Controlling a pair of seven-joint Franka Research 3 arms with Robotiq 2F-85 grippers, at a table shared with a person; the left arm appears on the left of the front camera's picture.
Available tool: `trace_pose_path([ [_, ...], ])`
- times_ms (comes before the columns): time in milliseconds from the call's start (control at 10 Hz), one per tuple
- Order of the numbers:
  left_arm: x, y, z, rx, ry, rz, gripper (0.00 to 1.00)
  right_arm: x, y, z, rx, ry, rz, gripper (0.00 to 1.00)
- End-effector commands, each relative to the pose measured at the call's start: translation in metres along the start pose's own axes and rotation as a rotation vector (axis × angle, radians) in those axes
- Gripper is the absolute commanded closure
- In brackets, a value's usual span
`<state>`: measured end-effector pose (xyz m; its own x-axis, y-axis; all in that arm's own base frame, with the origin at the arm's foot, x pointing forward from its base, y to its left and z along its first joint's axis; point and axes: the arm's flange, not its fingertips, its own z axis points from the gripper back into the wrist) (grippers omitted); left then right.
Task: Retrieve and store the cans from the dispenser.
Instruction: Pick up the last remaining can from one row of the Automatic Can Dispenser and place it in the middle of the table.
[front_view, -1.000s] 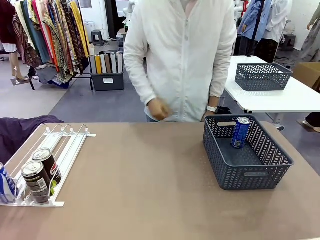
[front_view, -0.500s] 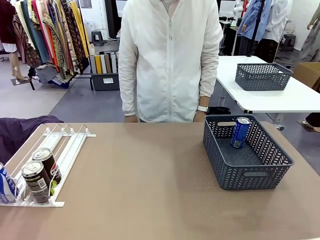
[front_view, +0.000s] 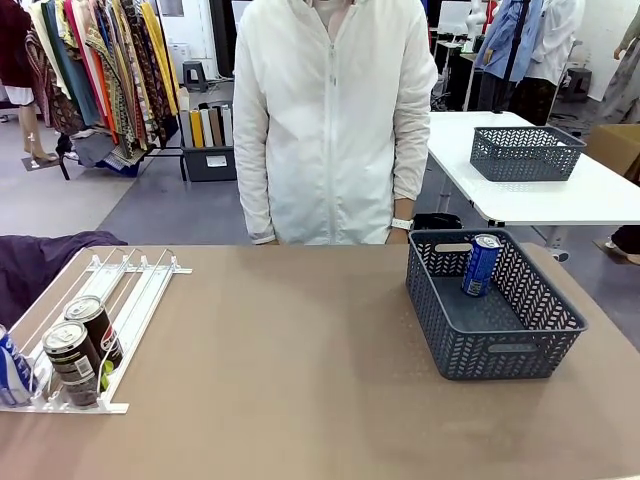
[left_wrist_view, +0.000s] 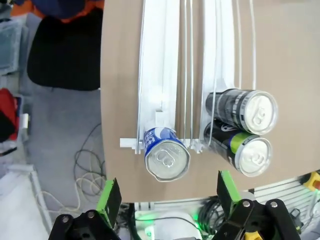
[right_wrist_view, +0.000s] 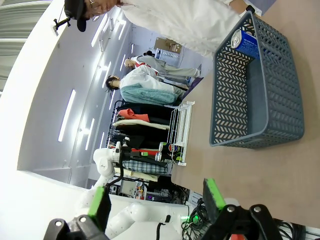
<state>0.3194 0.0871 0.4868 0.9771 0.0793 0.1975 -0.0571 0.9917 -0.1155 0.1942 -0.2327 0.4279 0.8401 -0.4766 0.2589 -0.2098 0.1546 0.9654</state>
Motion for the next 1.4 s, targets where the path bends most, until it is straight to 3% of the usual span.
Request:
trace_pose_path([
  [0,-0.023,-0.007,-0.046,0.042,0.064,0.031,0.00,0.002,0.003,-0.002,0.021,-0.014,0.024,0.00],
  [100,-0.024,-0.009,-0.058,0.014,0.123,0.010,0.00,0.002,0.003,-0.002,0.021,-0.014,0.024,0.00],
  [200,-0.022,-0.009,-0.071,0.061,0.149,0.043,0.00,0.002,0.003,-0.002,0.021,-0.014,0.024,0.00],
  [500,-0.021,-0.012,-0.103,0.122,0.172,0.106,0.00,0.002,0.003,-0.002,0.021,-0.014,0.024,0.00],
  [1000,-0.026,-0.003,-0.108,0.181,0.238,0.118,0.00,0.002,0.003,-0.002,0.021,-0.014,0.024,0.00],
  [1300,-0.029,-0.007,-0.109,0.112,0.255,0.064,0.00,0.002,0.003,-0.002,0.021,-0.014,0.024,0.00],
])
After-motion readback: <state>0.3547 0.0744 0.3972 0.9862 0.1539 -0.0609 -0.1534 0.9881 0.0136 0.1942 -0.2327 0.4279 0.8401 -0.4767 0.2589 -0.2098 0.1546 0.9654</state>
